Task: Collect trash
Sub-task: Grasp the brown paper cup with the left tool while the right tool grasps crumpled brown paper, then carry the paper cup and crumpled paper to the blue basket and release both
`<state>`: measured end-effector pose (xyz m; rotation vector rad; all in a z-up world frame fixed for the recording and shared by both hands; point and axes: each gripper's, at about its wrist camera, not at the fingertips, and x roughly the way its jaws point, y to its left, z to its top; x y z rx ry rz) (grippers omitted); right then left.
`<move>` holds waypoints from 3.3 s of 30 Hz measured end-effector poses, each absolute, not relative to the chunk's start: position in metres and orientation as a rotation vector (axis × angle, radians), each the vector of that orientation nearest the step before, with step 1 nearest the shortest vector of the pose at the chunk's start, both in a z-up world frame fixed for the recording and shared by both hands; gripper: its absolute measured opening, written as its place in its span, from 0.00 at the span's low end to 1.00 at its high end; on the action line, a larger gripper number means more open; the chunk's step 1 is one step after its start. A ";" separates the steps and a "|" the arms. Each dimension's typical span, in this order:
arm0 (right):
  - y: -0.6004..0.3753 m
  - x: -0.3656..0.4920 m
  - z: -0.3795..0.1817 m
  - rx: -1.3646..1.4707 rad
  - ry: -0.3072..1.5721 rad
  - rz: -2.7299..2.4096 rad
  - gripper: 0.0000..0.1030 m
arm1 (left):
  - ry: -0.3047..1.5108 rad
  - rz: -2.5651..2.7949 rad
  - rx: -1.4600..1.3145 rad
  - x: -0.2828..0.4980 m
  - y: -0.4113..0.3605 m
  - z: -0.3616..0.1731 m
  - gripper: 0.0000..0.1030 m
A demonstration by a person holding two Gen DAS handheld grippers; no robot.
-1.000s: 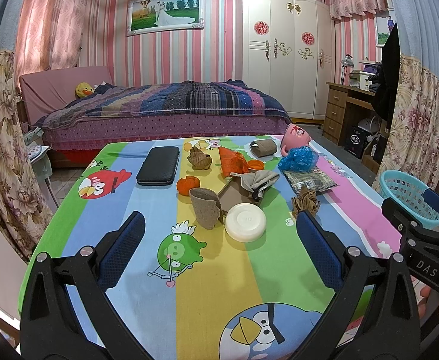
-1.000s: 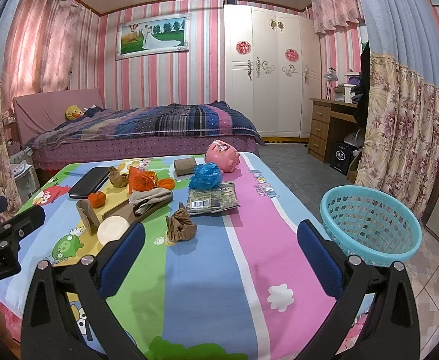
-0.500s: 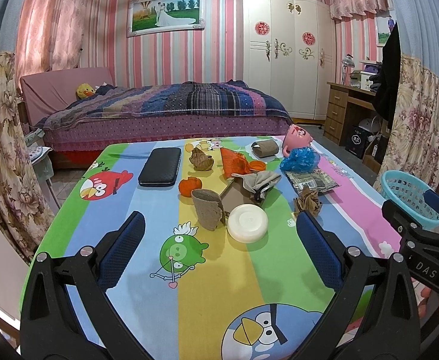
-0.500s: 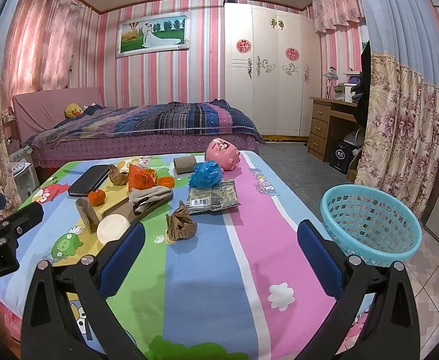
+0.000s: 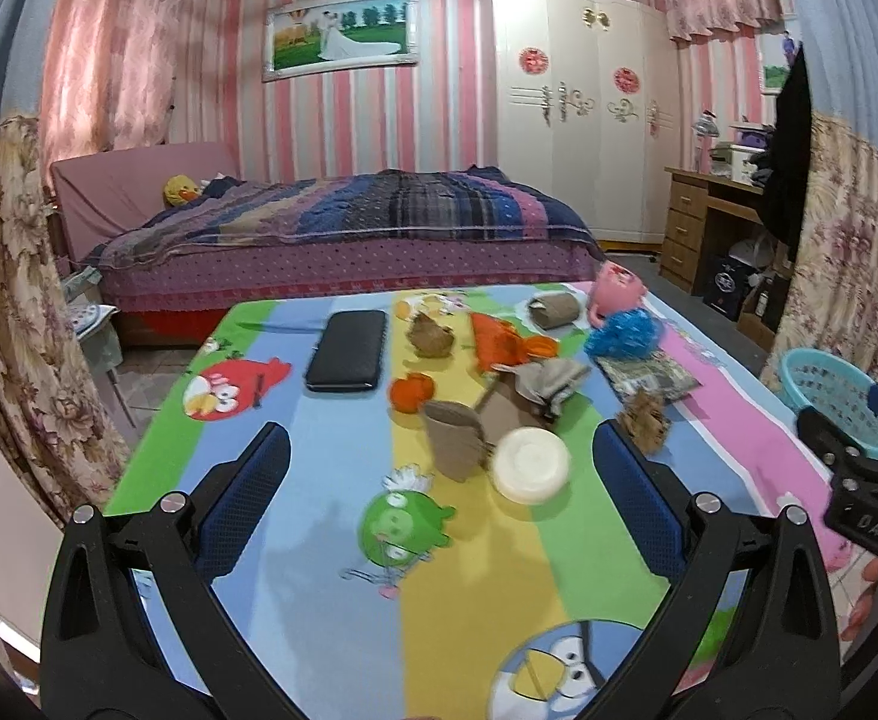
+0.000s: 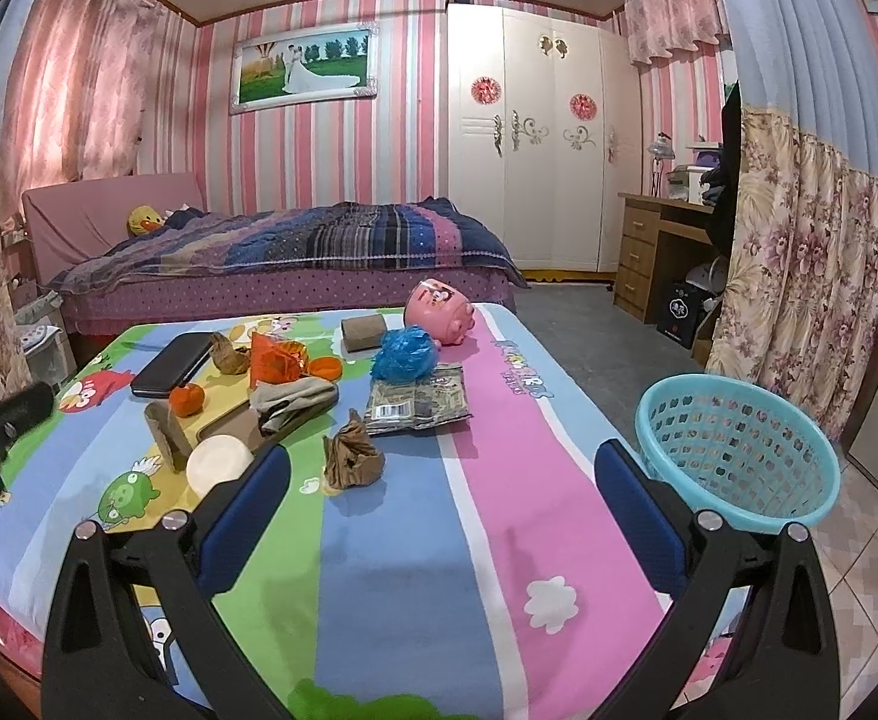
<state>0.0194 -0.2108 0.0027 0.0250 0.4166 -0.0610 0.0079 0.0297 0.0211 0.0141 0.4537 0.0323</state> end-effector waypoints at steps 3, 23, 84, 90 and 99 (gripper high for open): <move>-0.216 0.027 0.005 0.033 0.434 -0.059 0.96 | 0.489 0.044 -0.017 0.020 0.047 0.021 0.95; -0.207 0.104 0.020 -0.045 0.428 -0.020 0.96 | 0.602 0.008 -0.075 0.122 0.067 -0.008 0.95; -0.166 0.161 -0.072 -0.084 0.764 0.190 0.39 | 0.683 -0.003 -0.023 0.130 0.071 -0.025 0.41; -0.168 0.158 -0.068 -0.071 0.738 0.195 0.38 | 0.676 -0.011 -0.041 0.126 0.071 -0.020 0.41; -0.197 0.138 -0.041 -0.065 0.670 0.136 0.38 | 0.638 -0.036 -0.071 0.120 0.056 -0.009 0.41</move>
